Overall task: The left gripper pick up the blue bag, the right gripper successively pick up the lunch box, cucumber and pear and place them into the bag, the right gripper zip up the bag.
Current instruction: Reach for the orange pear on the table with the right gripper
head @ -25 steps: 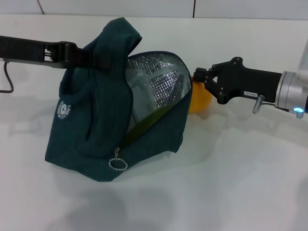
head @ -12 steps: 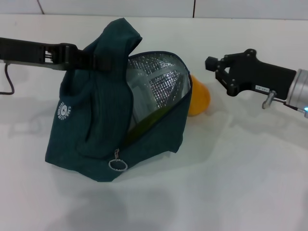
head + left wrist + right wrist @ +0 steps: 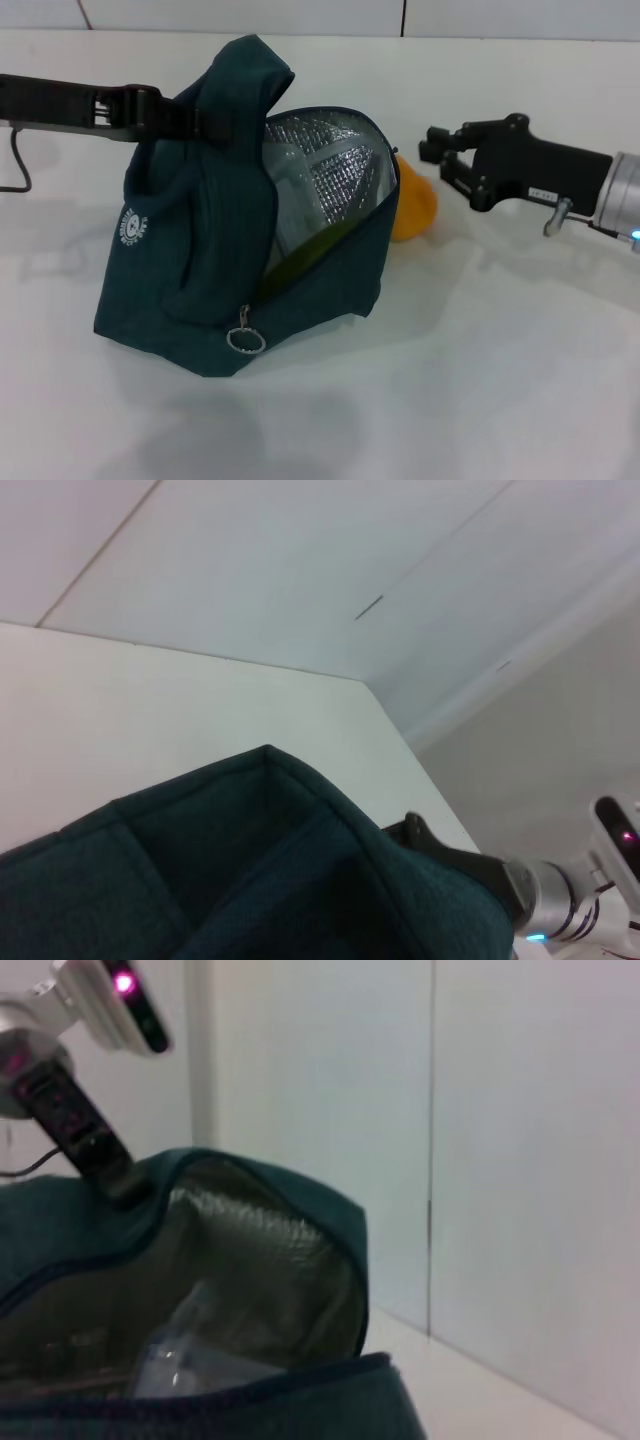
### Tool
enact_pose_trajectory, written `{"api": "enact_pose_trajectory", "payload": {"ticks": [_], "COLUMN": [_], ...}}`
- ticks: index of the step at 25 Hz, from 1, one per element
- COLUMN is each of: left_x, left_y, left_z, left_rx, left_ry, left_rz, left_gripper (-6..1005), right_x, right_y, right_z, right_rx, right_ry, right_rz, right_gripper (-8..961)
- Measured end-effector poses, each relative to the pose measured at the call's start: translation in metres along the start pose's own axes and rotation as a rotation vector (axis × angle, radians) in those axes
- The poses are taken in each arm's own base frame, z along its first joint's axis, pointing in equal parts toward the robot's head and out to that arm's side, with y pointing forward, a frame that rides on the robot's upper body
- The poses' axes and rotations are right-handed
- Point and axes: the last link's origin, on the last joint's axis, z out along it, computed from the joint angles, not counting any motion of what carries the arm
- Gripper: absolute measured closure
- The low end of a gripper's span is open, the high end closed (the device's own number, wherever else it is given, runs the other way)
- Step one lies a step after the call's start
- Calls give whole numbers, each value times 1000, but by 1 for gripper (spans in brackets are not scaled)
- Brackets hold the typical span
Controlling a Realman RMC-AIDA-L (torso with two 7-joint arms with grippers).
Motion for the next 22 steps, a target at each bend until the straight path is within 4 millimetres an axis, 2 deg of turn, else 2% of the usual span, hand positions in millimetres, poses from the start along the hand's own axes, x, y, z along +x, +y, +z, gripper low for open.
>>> {"api": "enact_pose_trajectory", "payload": {"ticks": [3, 14, 22], "left_x": [1, 2, 3], "left_y": [1, 1, 2], "left_z": [1, 2, 1], "left_rx": [-3, -4, -10], "left_ry": [0, 0, 6], "left_rz": [2, 14, 17], "left_gripper": [960, 960, 960], "right_x": [0, -4, -5], "right_y": [1, 2, -2], "right_z": [3, 16, 24], "right_rx": [-13, -56, -47], "right_ry": [18, 56, 87], "right_rz": [-14, -61, -75], "right_gripper": [930, 504, 494]}}
